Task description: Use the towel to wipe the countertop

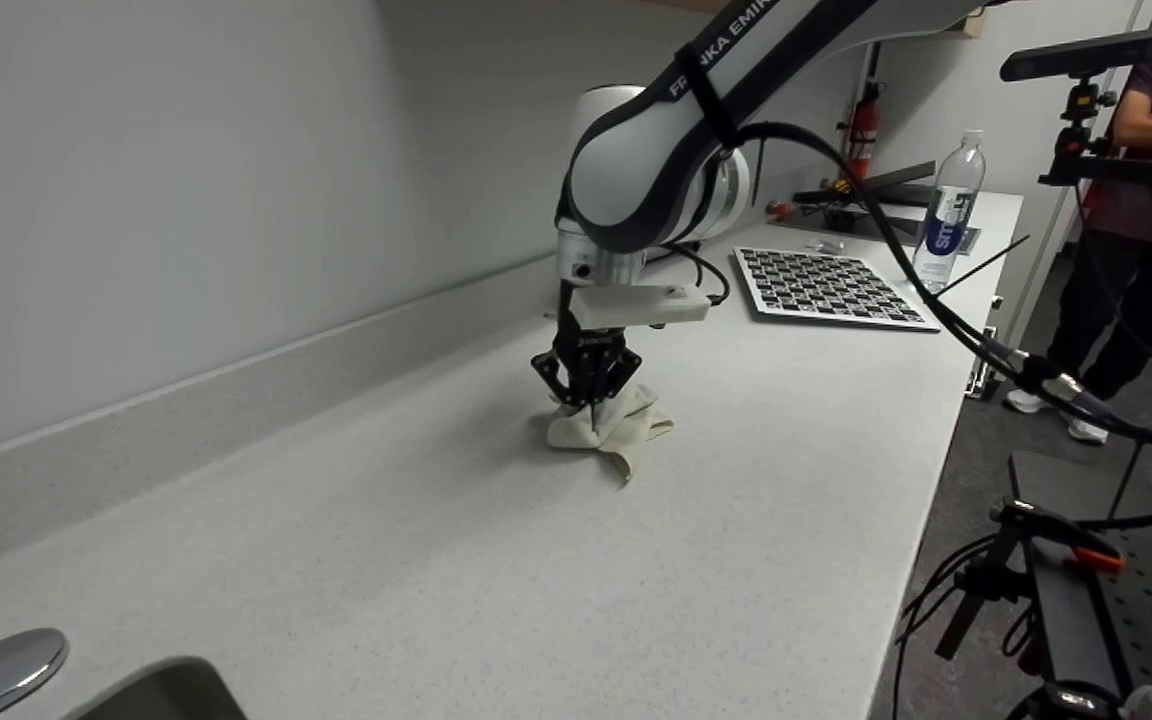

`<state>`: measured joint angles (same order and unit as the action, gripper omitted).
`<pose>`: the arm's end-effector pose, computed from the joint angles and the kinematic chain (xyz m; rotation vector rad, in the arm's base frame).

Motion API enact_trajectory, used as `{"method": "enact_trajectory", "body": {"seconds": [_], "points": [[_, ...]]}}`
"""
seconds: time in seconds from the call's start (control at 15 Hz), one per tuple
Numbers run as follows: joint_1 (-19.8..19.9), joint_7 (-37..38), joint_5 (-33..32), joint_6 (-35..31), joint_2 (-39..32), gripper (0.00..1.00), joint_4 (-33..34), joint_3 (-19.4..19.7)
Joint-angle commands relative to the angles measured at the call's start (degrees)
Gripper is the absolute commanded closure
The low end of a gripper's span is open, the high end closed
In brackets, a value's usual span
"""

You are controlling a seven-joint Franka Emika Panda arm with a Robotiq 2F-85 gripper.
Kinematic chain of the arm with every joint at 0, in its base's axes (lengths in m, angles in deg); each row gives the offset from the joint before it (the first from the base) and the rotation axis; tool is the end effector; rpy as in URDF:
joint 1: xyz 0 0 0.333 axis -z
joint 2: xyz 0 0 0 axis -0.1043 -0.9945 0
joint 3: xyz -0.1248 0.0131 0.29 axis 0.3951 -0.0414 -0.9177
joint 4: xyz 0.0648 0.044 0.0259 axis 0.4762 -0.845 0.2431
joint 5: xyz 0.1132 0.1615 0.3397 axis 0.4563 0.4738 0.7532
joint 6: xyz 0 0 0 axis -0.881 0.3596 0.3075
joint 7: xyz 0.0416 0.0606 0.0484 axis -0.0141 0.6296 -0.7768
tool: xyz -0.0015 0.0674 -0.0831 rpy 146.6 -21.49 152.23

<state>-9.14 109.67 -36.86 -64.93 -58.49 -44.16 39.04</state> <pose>0.6596 0.0239 0.2127 -2.8798 0.8614 0.0309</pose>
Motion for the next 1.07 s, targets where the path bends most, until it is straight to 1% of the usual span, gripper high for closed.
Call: {"method": "enact_trajectory", "body": {"seconds": [0.0,0.27,0.53,0.8,1.0], "points": [[-4.7,-0.1,-4.2,3.0,-2.6,0.99,4.6,-0.6],[-9.3,-1.0,-8.0,5.3,-4.3,0.99,8.2,-2.2],[-12.5,-2.8,-9.8,5.4,-4.3,0.99,9.9,-4.1],[-13.6,-4.7,-10.3,5.0,-4.1,0.99,10.9,-4.9],[-12.4,-4.9,-9.4,4.9,-4.1,0.99,11.0,-4.3]]}}
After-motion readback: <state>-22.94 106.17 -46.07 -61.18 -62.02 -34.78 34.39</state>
